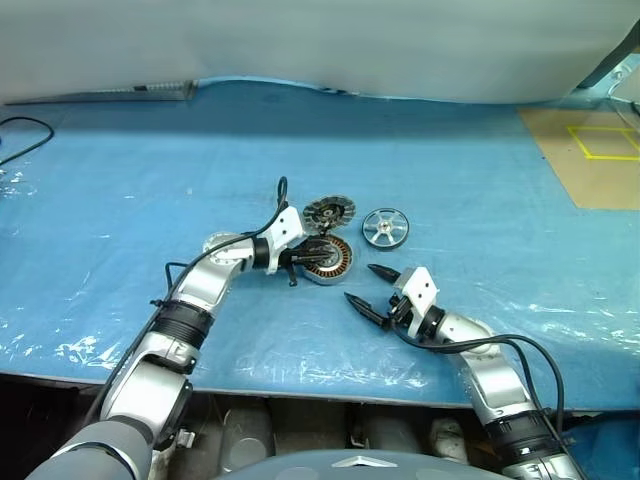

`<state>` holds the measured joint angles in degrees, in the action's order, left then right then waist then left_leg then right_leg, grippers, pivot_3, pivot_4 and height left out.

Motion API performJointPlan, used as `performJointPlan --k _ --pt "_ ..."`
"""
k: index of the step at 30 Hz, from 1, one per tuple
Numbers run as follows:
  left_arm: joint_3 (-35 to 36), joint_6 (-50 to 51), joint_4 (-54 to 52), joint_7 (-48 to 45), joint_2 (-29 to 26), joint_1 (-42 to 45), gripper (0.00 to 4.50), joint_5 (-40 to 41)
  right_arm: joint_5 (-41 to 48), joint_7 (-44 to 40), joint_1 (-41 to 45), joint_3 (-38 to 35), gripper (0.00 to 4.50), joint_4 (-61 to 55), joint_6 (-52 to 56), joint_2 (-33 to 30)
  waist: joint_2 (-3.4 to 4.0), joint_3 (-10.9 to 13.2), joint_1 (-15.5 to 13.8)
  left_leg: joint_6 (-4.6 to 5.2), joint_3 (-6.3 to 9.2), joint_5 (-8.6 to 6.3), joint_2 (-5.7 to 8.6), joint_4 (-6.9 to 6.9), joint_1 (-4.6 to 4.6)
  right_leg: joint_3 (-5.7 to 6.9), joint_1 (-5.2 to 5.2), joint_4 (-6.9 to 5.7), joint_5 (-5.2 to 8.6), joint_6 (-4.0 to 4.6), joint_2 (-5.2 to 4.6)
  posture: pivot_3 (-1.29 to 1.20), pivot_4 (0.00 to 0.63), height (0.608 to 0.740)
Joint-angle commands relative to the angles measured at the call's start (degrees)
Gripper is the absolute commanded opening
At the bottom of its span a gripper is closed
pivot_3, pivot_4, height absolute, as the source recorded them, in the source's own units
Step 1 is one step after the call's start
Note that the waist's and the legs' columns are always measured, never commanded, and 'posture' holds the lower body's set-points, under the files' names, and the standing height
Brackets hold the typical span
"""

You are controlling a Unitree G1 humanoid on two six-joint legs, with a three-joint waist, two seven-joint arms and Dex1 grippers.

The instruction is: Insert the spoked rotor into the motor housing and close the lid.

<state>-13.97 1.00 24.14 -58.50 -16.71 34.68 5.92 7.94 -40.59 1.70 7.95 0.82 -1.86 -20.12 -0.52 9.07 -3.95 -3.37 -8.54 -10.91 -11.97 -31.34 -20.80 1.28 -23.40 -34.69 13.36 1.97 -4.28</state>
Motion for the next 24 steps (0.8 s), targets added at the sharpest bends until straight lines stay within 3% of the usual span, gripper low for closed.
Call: performJointPlan --k 1,7,18,21,24 --pt "-0.7 -1.8 0.3 -0.3 0.1 0.9 0.69 -1.0 -0.2 0.5 0.6 0.2 4.02 -1.5 0.1 0.1 0.00 0.0 0.0 0.00 0.00 0.00 0.00 0.00 0.00 0.00 0.00 0.00 0.00 0.00 0.00 0.00 0.150 0.740" --pt "-0.8 -1.5 1.0 -0.7 0.3 0.6 0.69 -0.9 0.2 0.4 0.5 0.4 4.02 -2.1 1.4 0.0 0.00 0.0 0.0 0.08 0.01 0.05 0.00 -0.01 -0.02 0.00 0.00 0.00 0.00 0.00 0.00 0.00 0.150 0.740" --pt "2.0 -0.5 -3.5 -1.7 0.5 -0.2 4.42 3.3 0.7 0.2 0.9 0.1 4.02 -2.8 2.5 -0.4 0.00 0.0 0.0 0.08 0.01 0.05 -0.01 -0.02 -0.02 0.01 0.00 -0.01 0.00 0.01 0.00 0.00 0.150 0.740" --pt "2.7 1.5 -7.2 -2.9 -0.2 -1.4 4.32 5.4 1.1 0.2 1.2 -0.7 4.02 -3.1 2.8 -0.7 0.00 0.0 0.0 0.08 0.01 0.05 0.00 -0.02 -0.03 0.01 0.00 -0.01 0.00 0.01 0.00 0.00 0.150 0.740" --pt "3.4 4.1 -11.1 -3.0 -1.0 -3.0 3.45 7.5 0.6 1.1 2.4 -2.2 4.02 -2.8 2.8 -1.6 0.00 0.0 0.0 0.08 0.01 0.04 -0.01 -0.02 -0.02 0.01 0.00 -0.01 0.00 0.01 -0.01 0.00 0.150 0.740"
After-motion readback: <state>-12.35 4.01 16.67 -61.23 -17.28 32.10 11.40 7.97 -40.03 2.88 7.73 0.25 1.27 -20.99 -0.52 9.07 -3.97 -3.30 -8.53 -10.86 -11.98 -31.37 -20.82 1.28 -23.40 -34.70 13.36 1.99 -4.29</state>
